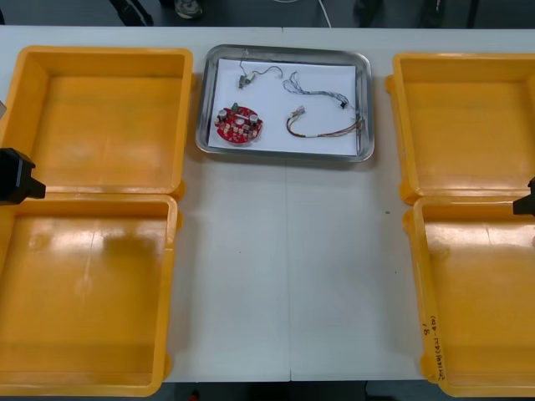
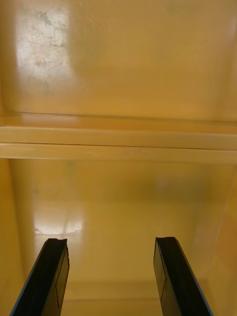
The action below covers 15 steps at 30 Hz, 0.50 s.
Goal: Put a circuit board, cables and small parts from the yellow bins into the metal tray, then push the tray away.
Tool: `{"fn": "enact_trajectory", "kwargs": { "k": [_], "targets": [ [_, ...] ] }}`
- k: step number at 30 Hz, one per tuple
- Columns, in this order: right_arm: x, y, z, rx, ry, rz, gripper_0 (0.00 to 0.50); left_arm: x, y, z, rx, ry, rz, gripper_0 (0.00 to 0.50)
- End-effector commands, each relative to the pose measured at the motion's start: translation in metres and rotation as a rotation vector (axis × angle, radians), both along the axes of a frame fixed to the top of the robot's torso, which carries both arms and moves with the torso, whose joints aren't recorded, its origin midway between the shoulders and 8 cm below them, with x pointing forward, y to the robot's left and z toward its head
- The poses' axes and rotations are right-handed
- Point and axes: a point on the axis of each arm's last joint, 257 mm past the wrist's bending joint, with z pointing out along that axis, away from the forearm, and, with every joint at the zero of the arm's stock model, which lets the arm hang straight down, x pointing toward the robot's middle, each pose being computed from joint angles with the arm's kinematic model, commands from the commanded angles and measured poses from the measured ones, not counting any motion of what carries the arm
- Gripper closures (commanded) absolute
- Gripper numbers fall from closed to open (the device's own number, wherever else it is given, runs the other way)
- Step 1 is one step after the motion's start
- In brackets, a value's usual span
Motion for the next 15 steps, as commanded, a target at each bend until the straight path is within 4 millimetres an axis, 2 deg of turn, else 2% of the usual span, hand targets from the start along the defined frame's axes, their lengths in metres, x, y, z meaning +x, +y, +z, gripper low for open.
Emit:
{"fn": "enact_trajectory", "kwargs": {
  "k": [1,15],
  "targets": [
    [-0.009,-0.019,0.005,-0.003,0.016,0.004,0.000,-0.003,0.018,0.017,0.088,-0.032,-0.053,0.000],
    [-0.023,-0.041,0.001,-0.041,0.065,-0.008,0.000,-0.003,0.018,0.017,0.088,-0.032,-0.053,0.000]
  ]
}}
